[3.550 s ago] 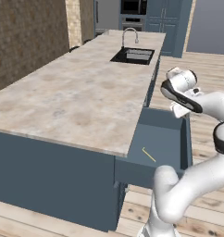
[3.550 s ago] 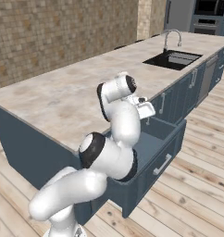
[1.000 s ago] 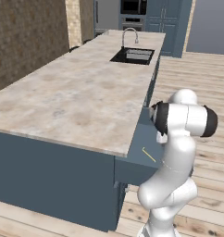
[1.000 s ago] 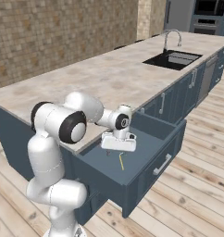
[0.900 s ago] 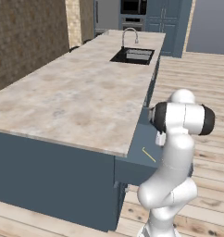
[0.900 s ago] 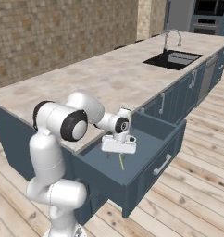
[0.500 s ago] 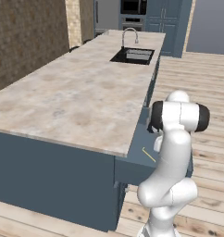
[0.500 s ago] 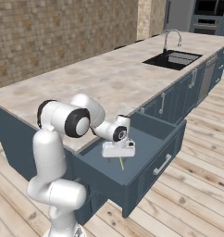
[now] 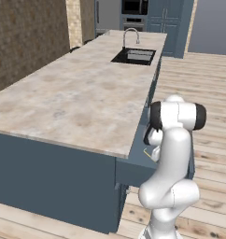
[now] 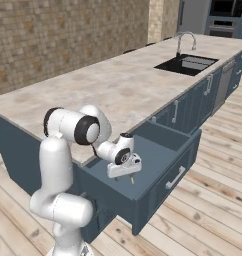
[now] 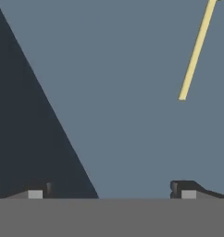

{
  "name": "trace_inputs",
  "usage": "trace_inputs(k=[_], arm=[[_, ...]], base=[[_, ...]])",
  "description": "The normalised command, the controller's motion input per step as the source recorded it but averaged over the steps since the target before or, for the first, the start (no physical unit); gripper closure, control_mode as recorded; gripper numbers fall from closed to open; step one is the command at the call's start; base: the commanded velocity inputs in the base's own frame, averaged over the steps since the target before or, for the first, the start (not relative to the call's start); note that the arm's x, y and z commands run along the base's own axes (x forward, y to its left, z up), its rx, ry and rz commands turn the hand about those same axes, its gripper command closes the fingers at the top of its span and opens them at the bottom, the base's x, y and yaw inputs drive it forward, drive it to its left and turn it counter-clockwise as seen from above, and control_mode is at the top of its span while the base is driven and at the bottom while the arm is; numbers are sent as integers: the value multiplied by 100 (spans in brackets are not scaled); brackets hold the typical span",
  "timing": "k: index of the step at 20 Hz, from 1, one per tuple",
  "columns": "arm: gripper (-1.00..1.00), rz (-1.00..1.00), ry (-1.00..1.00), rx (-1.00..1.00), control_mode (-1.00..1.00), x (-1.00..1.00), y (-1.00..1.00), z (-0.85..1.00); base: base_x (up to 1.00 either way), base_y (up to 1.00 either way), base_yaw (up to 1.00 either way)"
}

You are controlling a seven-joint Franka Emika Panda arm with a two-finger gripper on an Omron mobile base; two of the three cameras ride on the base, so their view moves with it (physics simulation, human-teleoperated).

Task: Take a straw from the drawer in front and place it inside the glass cup on the dining counter.

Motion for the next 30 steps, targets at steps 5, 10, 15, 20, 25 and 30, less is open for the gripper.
trace_inputs(k=[5,10,15,20,25,30], arm=[[-100,0,-1,0,-100,49,-4,-32],[-100,0,0,0,-100,43,0,-29],[-100,0,0,0,-100,44,-15,-21],[-100,0,0,0,-100,35,-23,-30],[-100,0,0,0,-100,42,-7,-42],[-100,0,0,0,-100,24,0,-46]], base=[[0,0,0],[0,0,0],[0,0,0],[0,0,0],[0,0,0],[0,0,0]])
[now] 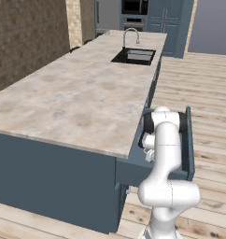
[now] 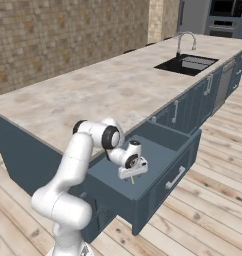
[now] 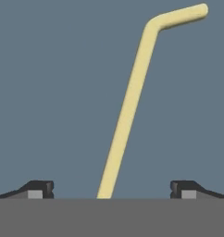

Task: Take a straw from the drawer in front and place it inside the glass cup on the dining counter.

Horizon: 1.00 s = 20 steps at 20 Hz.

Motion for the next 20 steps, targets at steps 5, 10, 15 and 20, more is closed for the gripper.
trace_inputs(k=[5,10,15,20], arm=[[-100,0,0,0,-100,12,0,-39],[100,0,0,0,-100,2,0,-34],[100,0,0,0,-100,0,0,-32],[100,0,0,0,-100,-4,0,-24]], base=[[0,0,0],[0,0,0],[0,0,0],[0,0,0]])
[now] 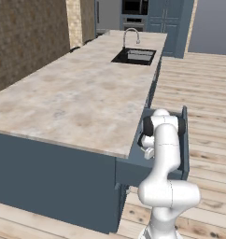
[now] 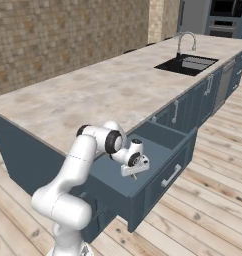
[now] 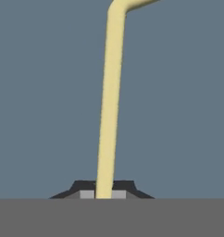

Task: Take a straw from the drawer in front and place it inside the glass cup on the dining counter.

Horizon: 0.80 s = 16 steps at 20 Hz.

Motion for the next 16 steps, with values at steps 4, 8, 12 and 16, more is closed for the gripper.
trace_inputs(k=[4,8,12,16], arm=[[100,0,0,0,-100,-25,0,0],[100,0,0,0,-100,-55,0,51],[100,0,0,0,-100,-67,0,99],[100,0,-5,0,-100,-86,0,100]], base=[[0,0,0],[0,0,0],[0,0,0],[0,0,0]])
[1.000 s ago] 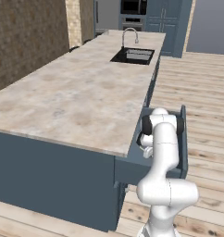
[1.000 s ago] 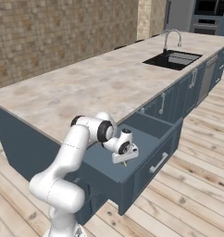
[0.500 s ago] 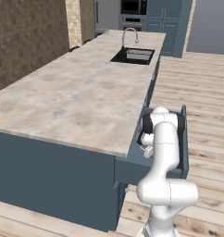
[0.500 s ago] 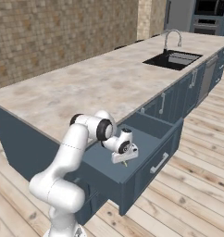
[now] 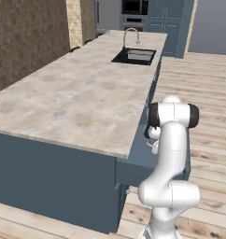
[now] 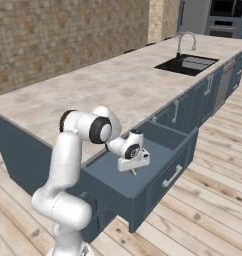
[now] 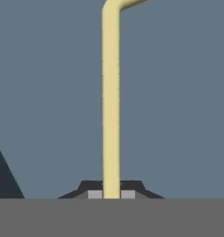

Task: Take a straw from the drawer in front and place it inside the glass cup on the dining counter.

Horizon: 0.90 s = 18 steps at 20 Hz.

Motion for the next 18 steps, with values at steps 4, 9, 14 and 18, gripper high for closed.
trace_inputs(k=[4,9,14,18], arm=[[100,0,-6,0,-100,-100,0,100],[100,0,-3,0,-100,-79,0,100],[100,0,-2,0,-100,-57,0,100],[100,0,0,0,-100,-62,1,100]], base=[[0,0,0],[0,0,0],[0,0,0],[0,0,0]])
